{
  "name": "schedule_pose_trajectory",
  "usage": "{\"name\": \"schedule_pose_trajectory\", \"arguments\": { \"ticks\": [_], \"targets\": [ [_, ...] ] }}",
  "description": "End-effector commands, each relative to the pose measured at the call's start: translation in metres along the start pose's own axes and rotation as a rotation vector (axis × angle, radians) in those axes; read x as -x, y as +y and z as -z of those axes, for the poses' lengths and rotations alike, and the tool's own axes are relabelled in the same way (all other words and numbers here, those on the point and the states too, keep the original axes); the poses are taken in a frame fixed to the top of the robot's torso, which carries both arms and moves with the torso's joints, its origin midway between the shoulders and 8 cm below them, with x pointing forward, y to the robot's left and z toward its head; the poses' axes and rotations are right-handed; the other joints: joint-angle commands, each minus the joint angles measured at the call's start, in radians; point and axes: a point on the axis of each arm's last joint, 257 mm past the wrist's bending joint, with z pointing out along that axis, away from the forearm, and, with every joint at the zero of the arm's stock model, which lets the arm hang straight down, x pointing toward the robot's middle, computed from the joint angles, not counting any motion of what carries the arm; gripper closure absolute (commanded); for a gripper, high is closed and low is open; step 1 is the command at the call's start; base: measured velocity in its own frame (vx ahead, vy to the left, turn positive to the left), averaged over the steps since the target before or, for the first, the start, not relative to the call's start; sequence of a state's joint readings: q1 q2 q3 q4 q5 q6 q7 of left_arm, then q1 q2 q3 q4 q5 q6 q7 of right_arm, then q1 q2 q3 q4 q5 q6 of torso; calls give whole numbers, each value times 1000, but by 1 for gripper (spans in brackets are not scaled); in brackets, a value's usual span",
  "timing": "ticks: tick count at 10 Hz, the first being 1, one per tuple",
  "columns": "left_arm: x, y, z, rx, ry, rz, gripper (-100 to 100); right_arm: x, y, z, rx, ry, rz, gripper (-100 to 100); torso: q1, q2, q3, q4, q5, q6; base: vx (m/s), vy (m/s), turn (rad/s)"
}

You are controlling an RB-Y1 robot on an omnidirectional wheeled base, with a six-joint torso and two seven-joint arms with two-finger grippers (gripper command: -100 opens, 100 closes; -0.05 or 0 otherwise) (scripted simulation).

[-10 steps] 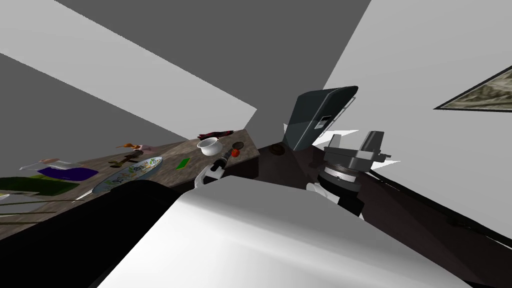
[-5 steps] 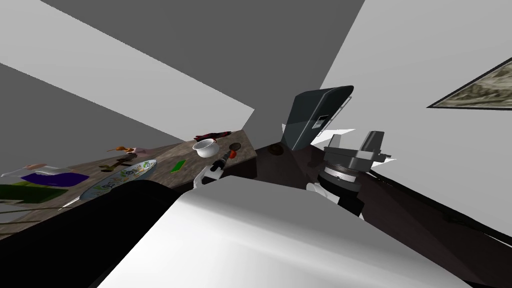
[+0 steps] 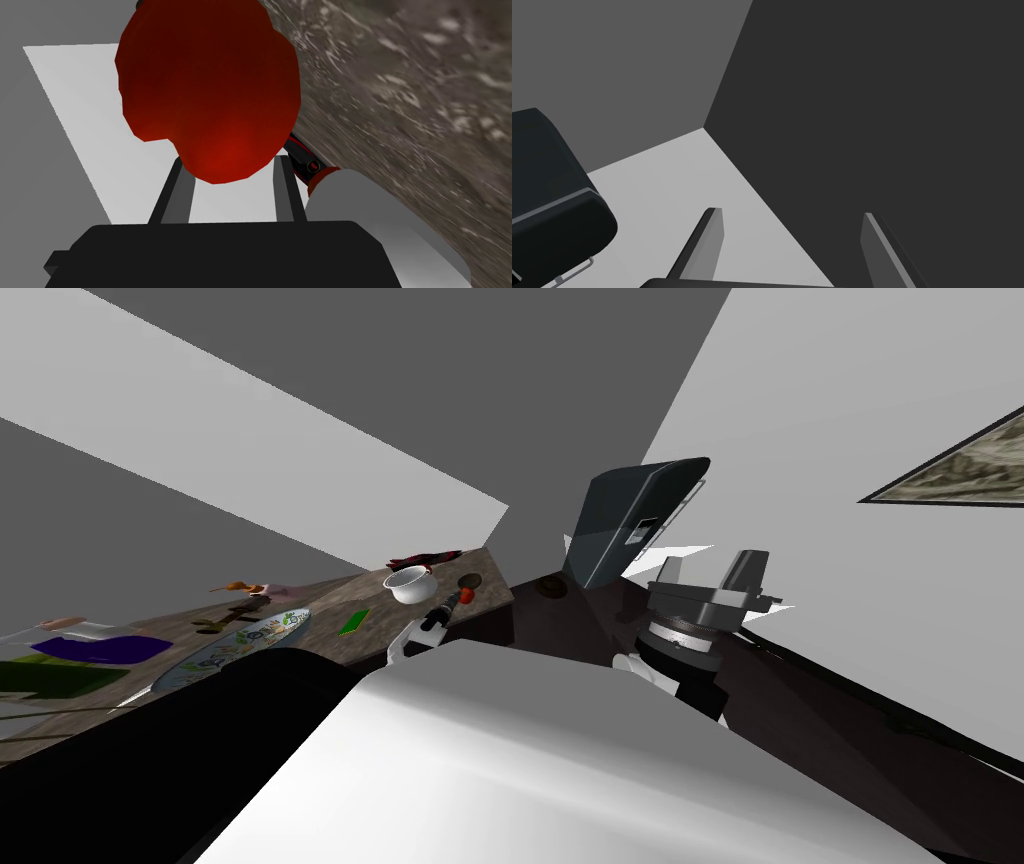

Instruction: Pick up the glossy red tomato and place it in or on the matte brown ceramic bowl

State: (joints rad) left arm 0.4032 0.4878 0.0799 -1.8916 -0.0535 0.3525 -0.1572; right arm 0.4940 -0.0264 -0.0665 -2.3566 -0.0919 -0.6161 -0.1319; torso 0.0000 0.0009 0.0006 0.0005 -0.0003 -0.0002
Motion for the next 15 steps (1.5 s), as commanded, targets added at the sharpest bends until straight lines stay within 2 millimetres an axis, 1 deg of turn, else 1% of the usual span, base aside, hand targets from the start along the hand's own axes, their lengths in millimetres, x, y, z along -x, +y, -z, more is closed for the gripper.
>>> {"name": "schedule_pose_trajectory", "arguments": {
  "ticks": [1,2,3,4,5,9,11,15],
  "targets": [
    [0,0,0,0,0,0,100,0,0,0,0,0,0,0,0,0,0,0,0,0,0,0,0],
    [0,0,0,0,0,0,0,0,0,0,0,0,0,0,0,0,0,0,0,0,0,0,0],
    [0,0,0,0,0,0,100,0,0,0,0,0,0,0,0,0,0,0,0,0,0,0,0],
    [0,0,0,0,0,0,0,0,0,0,0,0,0,0,0,0,0,0,0,0,0,0,0],
    [19,-7,-1,-1,-23,2,100,0,0,0,0,0,0,0,0,0,0,0,0,0,7,4,-139],
    [37,1,-1,40,-36,8,100,0,0,0,0,0,0,0,1,-1,0,1,0,1,14,18,-97],
    [51,5,-1,66,-49,14,100,0,0,0,0,0,0,0,3,-2,-1,0,1,1,8,20,-111],
    [80,5,0,97,-80,25,100,0,0,0,0,0,0,0,5,-5,-3,-1,2,1,11,27,-94]
  ]
}}
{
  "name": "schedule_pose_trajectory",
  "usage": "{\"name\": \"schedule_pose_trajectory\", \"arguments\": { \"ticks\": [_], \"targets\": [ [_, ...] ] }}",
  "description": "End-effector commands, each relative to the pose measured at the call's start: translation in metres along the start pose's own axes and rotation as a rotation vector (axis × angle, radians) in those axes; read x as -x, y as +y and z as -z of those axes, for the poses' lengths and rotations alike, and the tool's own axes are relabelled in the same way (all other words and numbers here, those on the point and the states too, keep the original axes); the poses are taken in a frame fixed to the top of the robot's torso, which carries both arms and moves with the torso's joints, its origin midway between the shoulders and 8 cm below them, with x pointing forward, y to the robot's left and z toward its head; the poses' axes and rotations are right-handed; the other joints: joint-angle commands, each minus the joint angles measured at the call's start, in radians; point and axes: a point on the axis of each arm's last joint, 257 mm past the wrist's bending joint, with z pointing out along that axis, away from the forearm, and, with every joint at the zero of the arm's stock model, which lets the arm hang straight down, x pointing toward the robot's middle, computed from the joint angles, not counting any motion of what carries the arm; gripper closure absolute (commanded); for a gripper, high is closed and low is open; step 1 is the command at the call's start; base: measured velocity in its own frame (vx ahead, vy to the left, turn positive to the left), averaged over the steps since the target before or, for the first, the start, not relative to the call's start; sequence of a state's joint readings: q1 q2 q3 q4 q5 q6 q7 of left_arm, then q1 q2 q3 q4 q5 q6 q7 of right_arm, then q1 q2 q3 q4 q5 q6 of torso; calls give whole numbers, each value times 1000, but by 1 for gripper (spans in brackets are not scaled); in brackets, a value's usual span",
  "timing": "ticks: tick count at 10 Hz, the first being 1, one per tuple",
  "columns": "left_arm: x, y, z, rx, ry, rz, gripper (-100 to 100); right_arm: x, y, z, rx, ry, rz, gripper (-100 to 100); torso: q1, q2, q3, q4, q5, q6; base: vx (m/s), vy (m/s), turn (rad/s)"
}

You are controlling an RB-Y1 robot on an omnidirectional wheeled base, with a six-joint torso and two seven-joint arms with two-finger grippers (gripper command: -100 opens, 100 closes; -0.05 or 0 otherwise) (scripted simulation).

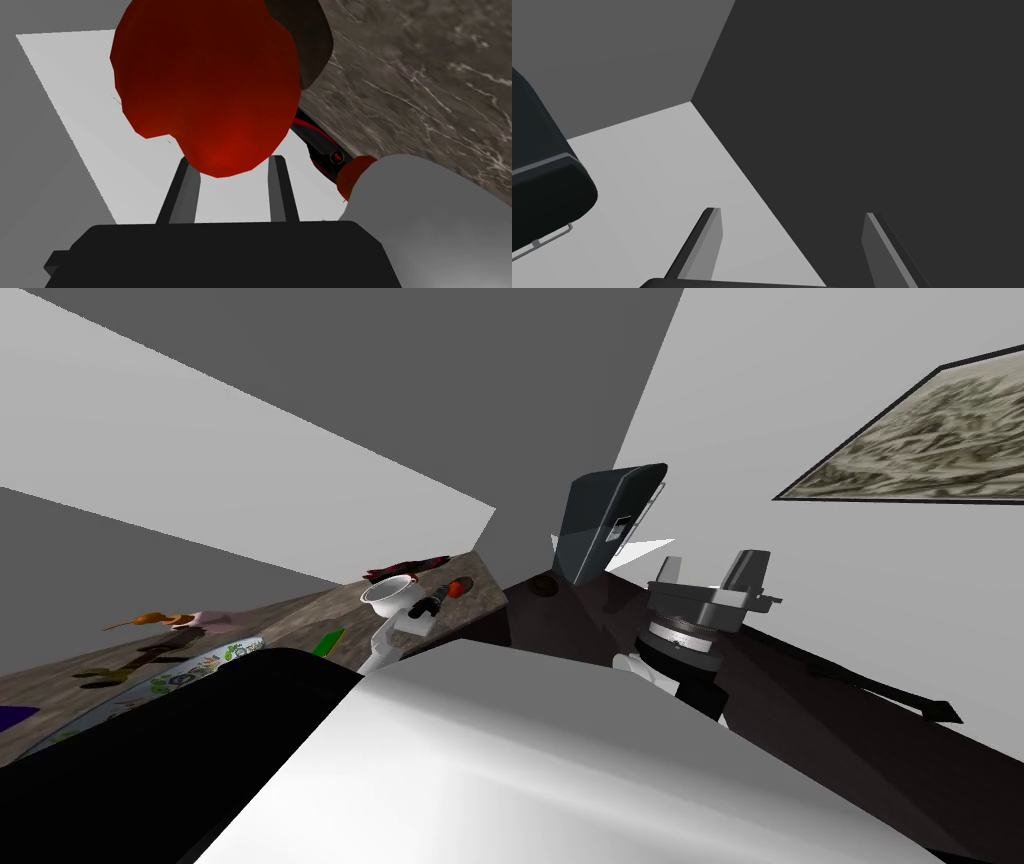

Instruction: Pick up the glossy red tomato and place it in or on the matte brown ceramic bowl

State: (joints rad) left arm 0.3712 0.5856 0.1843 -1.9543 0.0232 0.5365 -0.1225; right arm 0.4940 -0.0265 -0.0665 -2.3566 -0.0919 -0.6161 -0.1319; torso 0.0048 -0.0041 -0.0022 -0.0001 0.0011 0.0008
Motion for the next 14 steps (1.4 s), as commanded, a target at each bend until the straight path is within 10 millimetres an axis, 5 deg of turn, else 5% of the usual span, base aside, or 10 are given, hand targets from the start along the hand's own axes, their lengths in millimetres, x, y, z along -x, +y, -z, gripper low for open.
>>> {"name": "schedule_pose_trajectory", "arguments": {
  "ticks": [1,9,10,11,14],
  "targets": [
    [13,1,0,14,-11,6,100,0,0,0,0,0,0,0,0,0,0,0,0,0,16,19,-127],
    [73,-3,3,83,-72,41,100,0,0,0,0,0,0,0,-1,0,0,0,0,0,13,20,-125],
    [68,-3,2,76,-67,36,100,0,0,0,0,0,0,0,-1,0,0,0,0,0,6,14,-36],
    [69,-3,2,77,-68,37,-100,0,0,0,0,0,0,0,-1,1,0,0,0,-1,0,0,0],
    [69,-3,2,77,-68,37,-100,0,0,0,0,0,0,0,-2,2,1,0,0,-1,0,0,0]
  ]
}}
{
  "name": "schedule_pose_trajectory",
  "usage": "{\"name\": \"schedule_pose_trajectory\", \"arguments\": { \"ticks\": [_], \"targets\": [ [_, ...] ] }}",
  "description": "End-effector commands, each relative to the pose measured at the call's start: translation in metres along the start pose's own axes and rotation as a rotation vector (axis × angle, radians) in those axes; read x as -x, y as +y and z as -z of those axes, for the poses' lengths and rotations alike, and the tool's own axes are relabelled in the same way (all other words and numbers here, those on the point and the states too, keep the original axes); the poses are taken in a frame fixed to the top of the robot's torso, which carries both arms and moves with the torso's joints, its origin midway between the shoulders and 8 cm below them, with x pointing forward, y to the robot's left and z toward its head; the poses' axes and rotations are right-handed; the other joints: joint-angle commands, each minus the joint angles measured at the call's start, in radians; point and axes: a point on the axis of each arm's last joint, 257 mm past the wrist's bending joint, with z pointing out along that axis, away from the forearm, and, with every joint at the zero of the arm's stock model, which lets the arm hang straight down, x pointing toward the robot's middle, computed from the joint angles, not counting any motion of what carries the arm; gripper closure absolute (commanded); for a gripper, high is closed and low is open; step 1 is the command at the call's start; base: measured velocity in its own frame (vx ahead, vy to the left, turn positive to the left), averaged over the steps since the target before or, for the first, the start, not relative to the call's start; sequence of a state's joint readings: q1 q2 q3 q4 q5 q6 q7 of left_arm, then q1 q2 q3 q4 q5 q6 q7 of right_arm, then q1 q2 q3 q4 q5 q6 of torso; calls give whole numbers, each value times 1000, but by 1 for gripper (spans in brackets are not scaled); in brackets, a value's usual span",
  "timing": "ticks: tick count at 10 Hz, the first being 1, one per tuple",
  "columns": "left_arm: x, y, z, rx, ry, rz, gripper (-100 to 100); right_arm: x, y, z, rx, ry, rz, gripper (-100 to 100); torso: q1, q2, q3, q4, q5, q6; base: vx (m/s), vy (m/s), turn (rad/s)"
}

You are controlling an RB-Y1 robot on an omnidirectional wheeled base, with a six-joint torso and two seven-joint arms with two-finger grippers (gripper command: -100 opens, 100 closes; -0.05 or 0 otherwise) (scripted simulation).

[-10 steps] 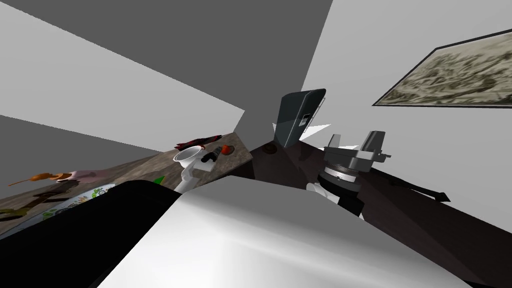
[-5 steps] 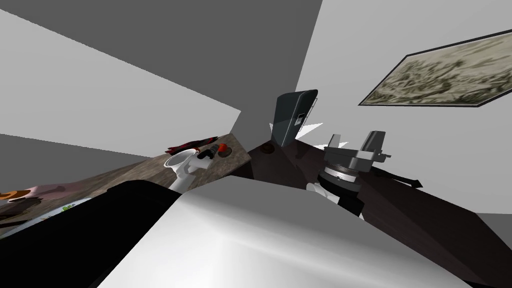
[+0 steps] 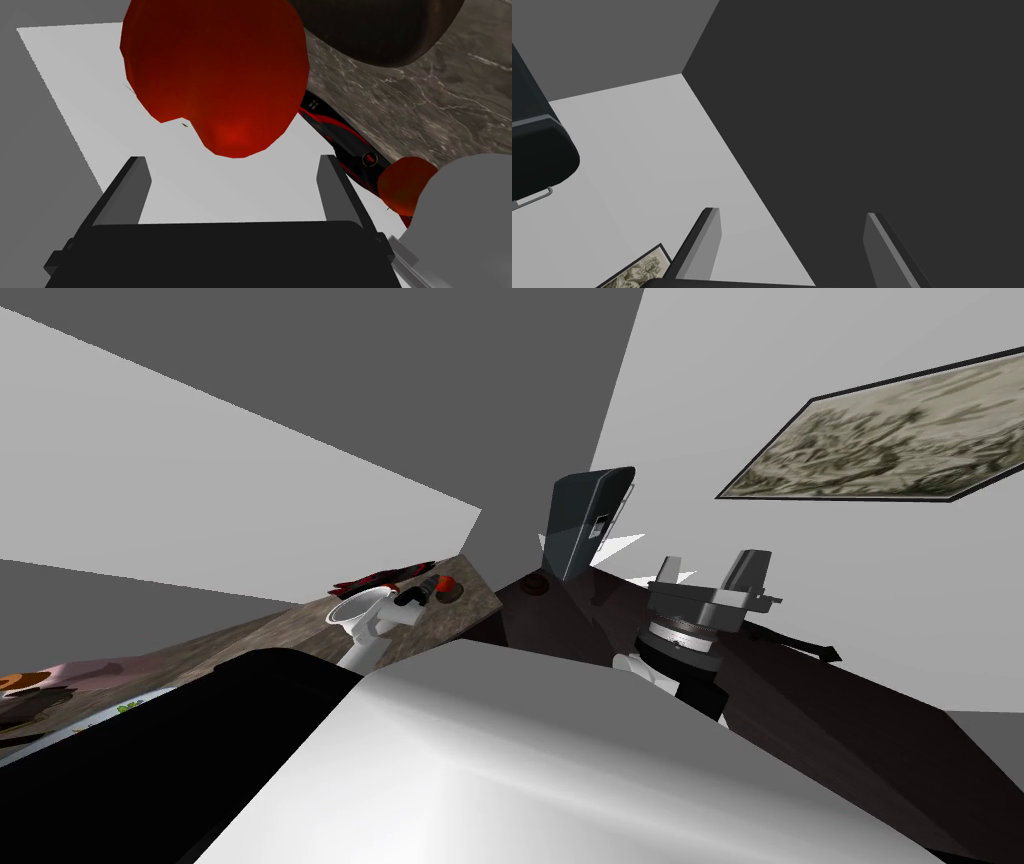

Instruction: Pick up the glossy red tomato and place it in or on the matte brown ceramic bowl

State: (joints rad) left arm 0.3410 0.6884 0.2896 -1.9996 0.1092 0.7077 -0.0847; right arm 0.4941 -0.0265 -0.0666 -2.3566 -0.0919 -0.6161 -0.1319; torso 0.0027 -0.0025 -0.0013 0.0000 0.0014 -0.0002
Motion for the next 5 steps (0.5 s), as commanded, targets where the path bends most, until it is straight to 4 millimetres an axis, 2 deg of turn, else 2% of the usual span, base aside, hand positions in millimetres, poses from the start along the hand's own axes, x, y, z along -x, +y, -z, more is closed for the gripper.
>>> {"name": "schedule_pose_trajectory", "arguments": {
  "ticks": [1,2,3,5],
  "targets": [
    [0,0,0,0,0,0,-100,0,0,0,0,0,0,0,0,0,0,0,0,0,0,0,0],
    [0,0,0,0,0,0,0,0,0,0,0,0,0,0,0,0,0,0,0,0,0,0,0],
    [5,-9,8,-4,0,0,-100,0,0,0,0,0,0,0,0,0,0,0,0,0,19,14,37],
    [10,-19,17,-8,2,0,-100,0,0,0,0,0,0,0,1,-1,-1,0,0,0,31,18,35]
  ]
}}
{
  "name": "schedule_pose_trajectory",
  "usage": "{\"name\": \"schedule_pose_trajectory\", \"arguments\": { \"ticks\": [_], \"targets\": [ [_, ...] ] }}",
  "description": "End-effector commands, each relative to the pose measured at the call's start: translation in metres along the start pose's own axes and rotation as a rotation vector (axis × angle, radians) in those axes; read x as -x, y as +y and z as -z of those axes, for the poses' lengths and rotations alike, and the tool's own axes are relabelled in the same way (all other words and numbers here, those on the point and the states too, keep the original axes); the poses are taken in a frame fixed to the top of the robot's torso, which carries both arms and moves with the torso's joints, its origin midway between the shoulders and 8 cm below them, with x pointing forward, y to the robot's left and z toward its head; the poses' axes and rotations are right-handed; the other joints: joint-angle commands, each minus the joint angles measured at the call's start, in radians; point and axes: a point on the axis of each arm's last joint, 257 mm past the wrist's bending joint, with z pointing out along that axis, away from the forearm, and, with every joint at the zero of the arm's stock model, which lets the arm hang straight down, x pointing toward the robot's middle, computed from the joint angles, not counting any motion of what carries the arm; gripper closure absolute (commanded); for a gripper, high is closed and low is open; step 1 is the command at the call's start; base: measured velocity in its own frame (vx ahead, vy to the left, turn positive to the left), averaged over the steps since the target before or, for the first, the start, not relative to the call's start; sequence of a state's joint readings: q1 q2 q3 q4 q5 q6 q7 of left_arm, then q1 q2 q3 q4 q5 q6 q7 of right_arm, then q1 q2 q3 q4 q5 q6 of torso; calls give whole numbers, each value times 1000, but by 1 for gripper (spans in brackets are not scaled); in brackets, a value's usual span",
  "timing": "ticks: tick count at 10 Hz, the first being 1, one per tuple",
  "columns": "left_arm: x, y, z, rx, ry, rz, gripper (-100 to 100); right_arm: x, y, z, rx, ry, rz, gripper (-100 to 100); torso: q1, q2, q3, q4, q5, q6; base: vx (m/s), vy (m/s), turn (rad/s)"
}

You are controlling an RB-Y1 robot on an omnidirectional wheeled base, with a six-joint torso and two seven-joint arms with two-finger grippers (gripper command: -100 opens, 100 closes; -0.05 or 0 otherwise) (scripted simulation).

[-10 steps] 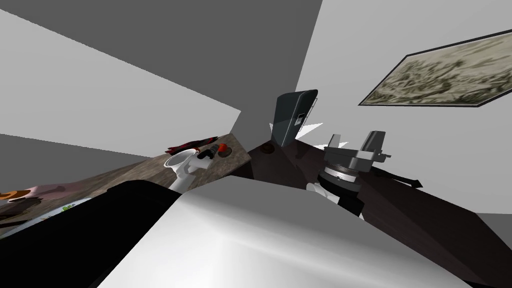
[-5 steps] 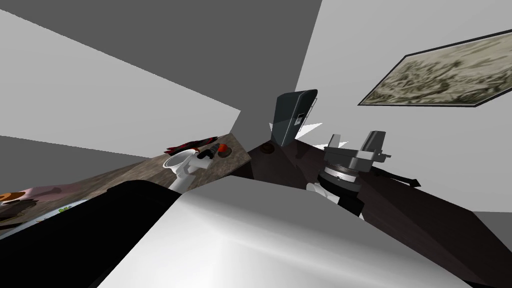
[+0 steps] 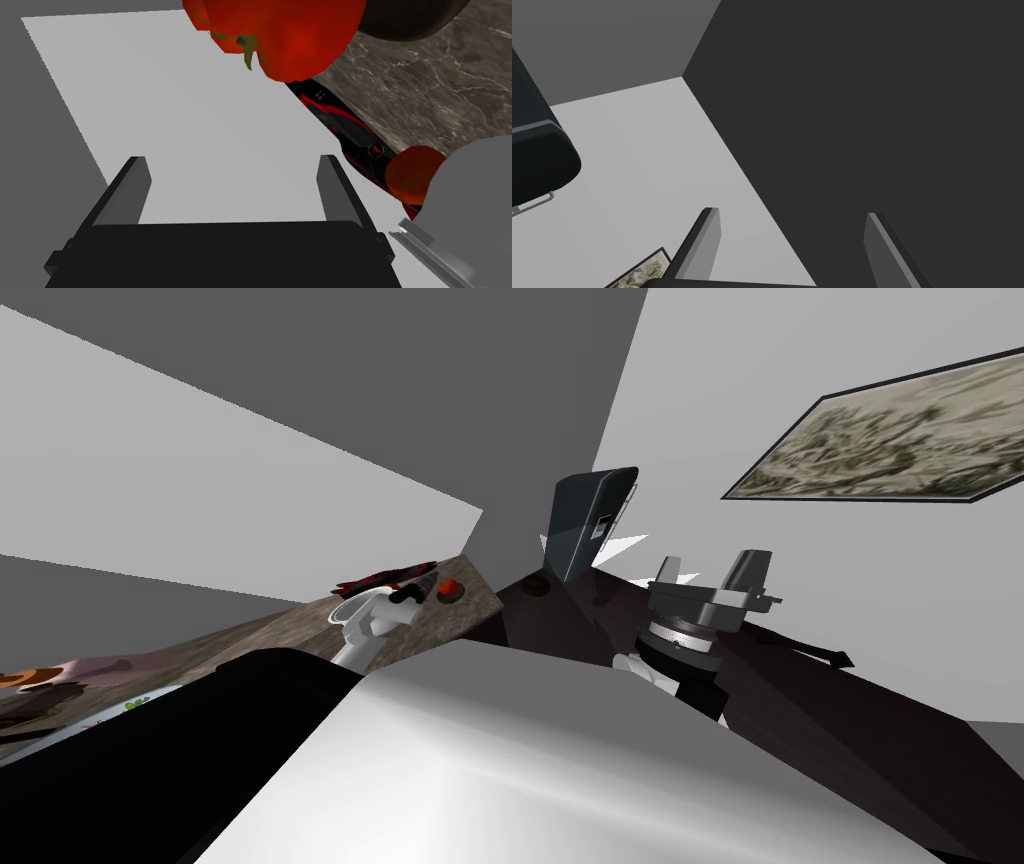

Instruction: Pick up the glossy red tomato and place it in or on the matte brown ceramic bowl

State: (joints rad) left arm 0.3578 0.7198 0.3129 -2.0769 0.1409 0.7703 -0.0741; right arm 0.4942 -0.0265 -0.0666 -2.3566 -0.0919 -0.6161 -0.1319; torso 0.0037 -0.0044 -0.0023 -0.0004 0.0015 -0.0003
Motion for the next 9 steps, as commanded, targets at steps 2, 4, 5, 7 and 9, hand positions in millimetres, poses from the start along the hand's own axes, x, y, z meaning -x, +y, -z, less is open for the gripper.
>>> {"name": "schedule_pose_trajectory", "arguments": {
  "ticks": [2,4,5,7,9],
  "targets": [
    [4,-11,13,-4,4,-2,-100,0,0,0,0,0,0,0,0,0,0,0,0,0,24,9,22],
    [7,-20,22,-8,8,-6,-100,0,0,0,0,0,0,0,-2,2,1,0,0,0,5,-7,18],
    [8,-25,27,-11,10,-8,-100,0,0,0,0,0,0,0,-2,2,1,0,0,0,4,-5,16],
    [8,-27,28,-14,11,-10,-100,0,0,0,0,0,0,0,-2,2,1,0,0,0,3,-4,10],
    [7,-27,29,-12,11,-9,0,0,0,0,0,0,0,0,-1,2,1,0,0,0,0,0,0]
  ]
}}
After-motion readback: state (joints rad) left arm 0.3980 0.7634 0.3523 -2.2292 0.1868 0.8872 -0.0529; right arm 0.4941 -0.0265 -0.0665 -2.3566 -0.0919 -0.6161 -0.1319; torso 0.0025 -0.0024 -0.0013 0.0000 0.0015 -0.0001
